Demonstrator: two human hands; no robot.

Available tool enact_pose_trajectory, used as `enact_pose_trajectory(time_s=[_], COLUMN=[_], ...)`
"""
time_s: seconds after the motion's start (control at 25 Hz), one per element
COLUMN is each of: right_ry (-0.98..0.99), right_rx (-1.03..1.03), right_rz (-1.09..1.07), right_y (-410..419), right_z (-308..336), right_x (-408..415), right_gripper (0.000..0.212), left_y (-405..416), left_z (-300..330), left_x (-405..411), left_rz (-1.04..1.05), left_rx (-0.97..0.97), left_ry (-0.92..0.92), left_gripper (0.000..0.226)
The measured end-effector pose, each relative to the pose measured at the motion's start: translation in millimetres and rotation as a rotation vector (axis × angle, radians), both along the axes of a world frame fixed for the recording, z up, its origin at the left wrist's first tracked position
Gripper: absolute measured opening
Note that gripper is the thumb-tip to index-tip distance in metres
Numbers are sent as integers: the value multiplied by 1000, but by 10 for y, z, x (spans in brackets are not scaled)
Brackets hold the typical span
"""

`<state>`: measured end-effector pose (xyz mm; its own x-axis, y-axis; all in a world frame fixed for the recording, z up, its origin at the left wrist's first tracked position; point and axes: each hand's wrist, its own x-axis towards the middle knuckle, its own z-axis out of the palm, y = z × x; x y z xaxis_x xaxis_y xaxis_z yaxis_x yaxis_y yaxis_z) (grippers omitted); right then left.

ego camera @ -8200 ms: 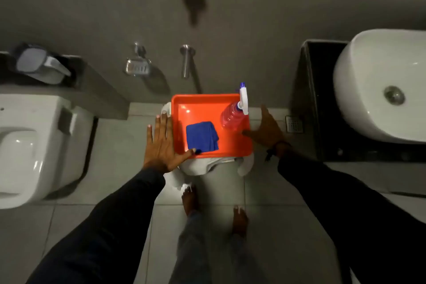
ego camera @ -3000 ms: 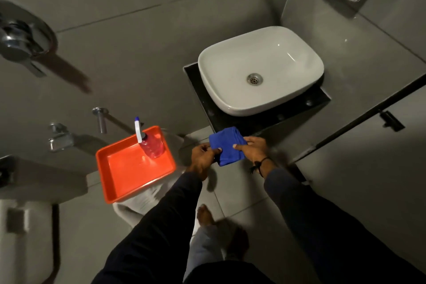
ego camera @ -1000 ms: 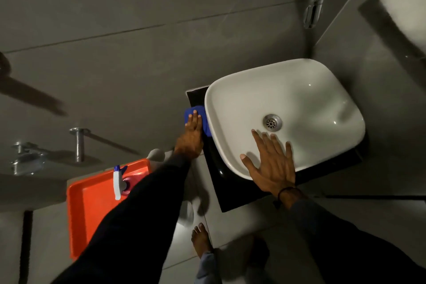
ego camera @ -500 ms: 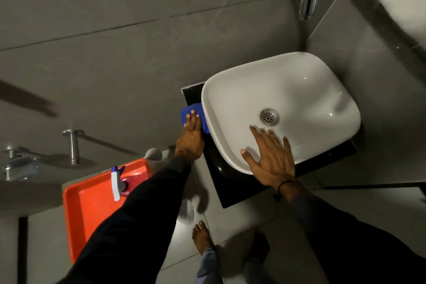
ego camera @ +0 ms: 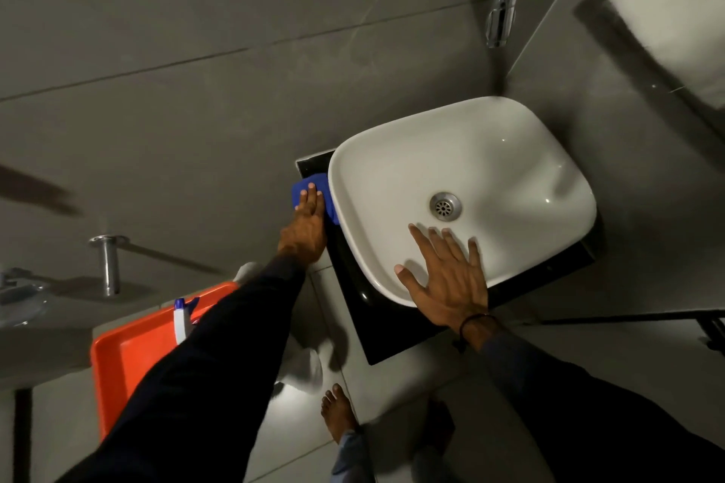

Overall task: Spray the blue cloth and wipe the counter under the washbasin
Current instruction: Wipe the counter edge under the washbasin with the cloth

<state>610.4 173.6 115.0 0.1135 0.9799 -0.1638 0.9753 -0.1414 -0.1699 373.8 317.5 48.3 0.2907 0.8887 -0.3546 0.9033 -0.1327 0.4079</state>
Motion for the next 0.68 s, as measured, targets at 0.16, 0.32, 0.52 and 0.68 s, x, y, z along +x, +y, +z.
enact_pose_trajectory(time_s=[0.16,0.32,0.52,0.68], right_ry=[-22,-37,-19,26], right_rx=[19,7,22,9], right_rz=[2,27,23,25], right_y=[4,30,7,5], right_z=[-62,-98,-85,-77], right_x=[23,51,42,41], right_gripper=[81,84,82,80], left_y=[563,630,-44,-923], left_z=[-33,-95,-56,-15], left_x=[-52,20,157,272], left_rz=[-4,41,51,99], left_rx=[22,33,22,26], left_ry=[17,16,11,-59], left_gripper=[67,65,68,76])
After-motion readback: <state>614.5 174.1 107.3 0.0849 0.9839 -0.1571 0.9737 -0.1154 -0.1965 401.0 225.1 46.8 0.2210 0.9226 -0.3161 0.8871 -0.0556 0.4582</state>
